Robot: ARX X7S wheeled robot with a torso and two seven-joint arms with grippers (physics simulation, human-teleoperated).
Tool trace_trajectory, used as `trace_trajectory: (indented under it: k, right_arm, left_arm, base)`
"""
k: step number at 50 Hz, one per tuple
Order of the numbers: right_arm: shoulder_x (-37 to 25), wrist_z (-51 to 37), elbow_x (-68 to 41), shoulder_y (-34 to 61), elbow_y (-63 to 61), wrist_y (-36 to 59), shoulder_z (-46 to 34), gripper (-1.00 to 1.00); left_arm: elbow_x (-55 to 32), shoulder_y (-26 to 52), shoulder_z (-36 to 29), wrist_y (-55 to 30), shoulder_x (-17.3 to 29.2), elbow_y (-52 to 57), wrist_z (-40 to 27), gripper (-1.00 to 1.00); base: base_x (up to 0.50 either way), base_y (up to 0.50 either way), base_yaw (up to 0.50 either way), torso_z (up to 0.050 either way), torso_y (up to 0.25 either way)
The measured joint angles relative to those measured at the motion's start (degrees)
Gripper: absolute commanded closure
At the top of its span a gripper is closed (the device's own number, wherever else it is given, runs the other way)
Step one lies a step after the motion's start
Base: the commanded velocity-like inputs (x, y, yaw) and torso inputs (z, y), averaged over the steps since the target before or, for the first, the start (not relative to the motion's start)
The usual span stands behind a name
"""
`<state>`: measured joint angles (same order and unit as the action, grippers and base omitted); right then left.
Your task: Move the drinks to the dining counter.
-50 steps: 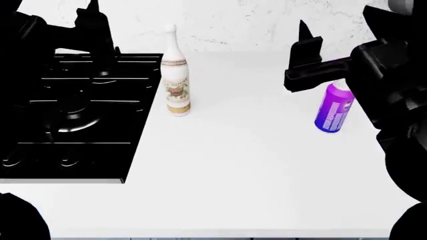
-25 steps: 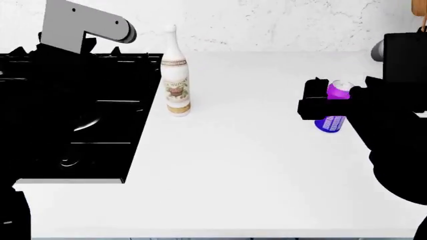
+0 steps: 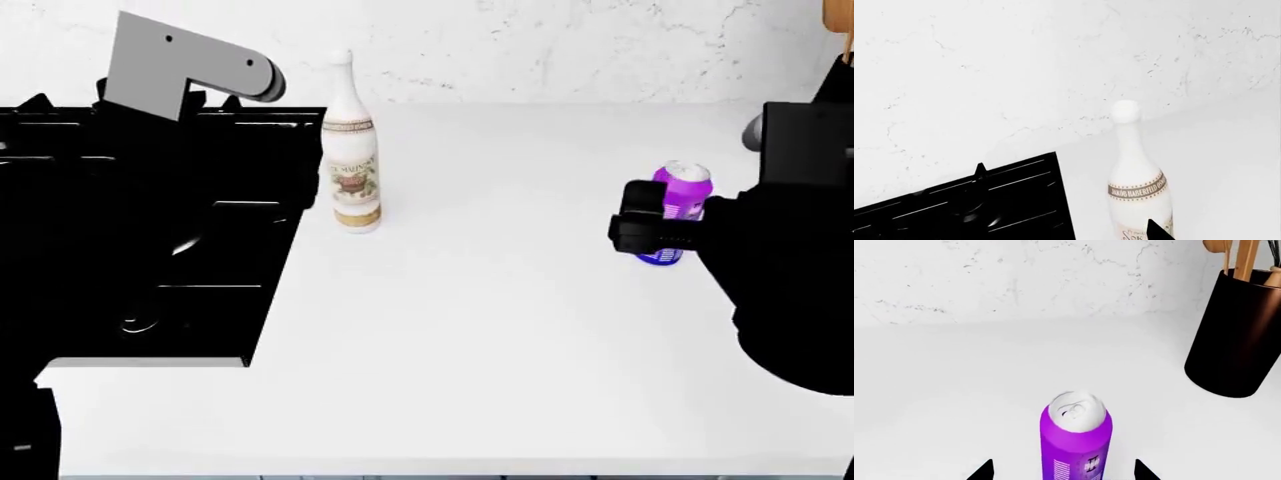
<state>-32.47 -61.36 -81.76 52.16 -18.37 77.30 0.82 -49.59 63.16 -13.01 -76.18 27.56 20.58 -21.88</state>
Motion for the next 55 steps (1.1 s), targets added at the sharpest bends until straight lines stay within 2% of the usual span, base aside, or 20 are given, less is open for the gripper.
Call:
trace_trajectory:
  k: [37,38,48,55]
  right_arm:
    - [0.01,18.76,17.44,3.20,15.95,-9.90,-12.12,-1.00]
    - [-0.03,19.14,17.77,3.34,16.16,-10.05,-12.40,1.00]
    - [-1.16,18.53,17.84,2.99,15.31,-10.02,-12.21,1.00]
    - [-2.60,14.17,13.34,2.52,9.15,-7.32,-10.26,1.00]
  left_arm:
    - [-1.85,-1.43,-0.35,1.27,0.43,1.41,-0.35,-1.00]
    - [-1.93,-1.47,-0.37,1.29,0.44,1.52,-0.35,-1.00]
    - [-3.09,-1.40,0.22,0.76,0.68,2.62,-0.88,-1.00]
    - [-3.26,-1.61,0.43,1.02,0.89,2.56,-1.12,-1.00]
  base:
    - [0.00,0.00,0.00,0.000,0.000]
    - [0.00,0.00,0.00,0.000,0.000]
    - [0.00,0.00,0.00,0.000,0.000]
    - [0.00,0.00,0.00,0.000,0.000]
